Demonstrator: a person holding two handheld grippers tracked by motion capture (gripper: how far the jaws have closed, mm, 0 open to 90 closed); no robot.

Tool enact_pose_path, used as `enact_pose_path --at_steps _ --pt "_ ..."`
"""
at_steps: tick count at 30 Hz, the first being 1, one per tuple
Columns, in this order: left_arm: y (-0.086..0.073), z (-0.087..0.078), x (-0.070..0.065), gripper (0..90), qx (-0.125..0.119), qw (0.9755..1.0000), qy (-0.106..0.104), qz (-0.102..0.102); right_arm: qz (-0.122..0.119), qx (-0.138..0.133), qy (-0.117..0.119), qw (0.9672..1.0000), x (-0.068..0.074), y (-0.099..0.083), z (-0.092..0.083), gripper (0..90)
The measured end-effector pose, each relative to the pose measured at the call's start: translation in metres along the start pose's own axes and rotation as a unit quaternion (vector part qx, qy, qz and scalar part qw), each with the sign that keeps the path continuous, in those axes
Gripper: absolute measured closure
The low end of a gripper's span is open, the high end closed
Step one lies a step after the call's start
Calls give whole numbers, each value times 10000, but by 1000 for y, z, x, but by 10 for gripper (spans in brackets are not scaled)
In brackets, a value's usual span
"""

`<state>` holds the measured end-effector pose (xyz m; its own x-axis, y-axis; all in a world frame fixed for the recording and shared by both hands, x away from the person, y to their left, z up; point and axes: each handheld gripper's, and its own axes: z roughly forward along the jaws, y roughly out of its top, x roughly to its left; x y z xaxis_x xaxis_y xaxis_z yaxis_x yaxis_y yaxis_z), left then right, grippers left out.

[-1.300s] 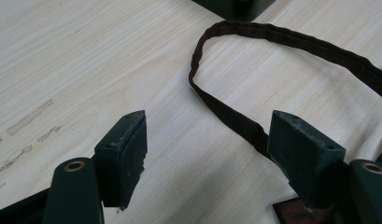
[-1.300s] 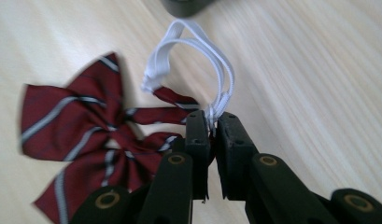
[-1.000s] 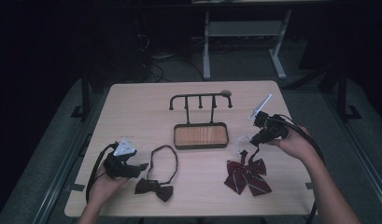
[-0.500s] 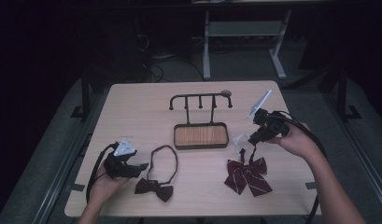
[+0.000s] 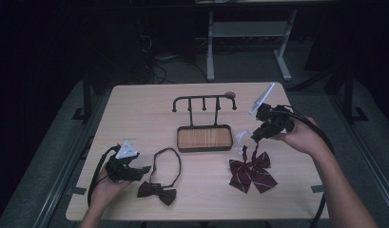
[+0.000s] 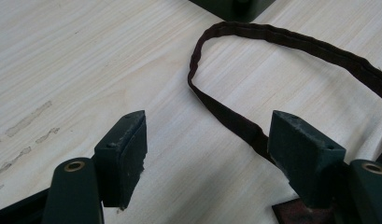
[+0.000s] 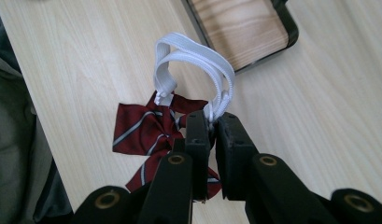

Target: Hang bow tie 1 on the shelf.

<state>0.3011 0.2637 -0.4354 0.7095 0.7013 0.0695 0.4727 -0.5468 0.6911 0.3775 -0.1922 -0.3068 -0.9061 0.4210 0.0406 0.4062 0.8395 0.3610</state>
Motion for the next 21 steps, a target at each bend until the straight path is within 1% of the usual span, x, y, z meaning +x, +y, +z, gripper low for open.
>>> enact_pose_path --at_steps 8,10,13,16,17,21 --pt "0 0 0 289 -6 10000 -14 5 -42 -63 18 10000 -1 10 -11 830" --pt "0 0 0 289 -25 10000 -14 -14 -79 -63 -29 9999 -1 15 -14 830" --pt "0 0 0 289 -21 10000 -12 -17 -64 -58 -34 10000 -3 20 -17 830" --pt "0 0 0 289 -15 10000 -16 -8 -77 -50 -63 9999 -5 25 -19 830" --pt "0 0 -1 289 -18 10000 -26 -39 -66 -60 -75 9999 -5 26 -20 830" --pt "0 0 0 288 -28 10000 -42 -60 -58 -88 -70 9999 -7 30 -22 830"
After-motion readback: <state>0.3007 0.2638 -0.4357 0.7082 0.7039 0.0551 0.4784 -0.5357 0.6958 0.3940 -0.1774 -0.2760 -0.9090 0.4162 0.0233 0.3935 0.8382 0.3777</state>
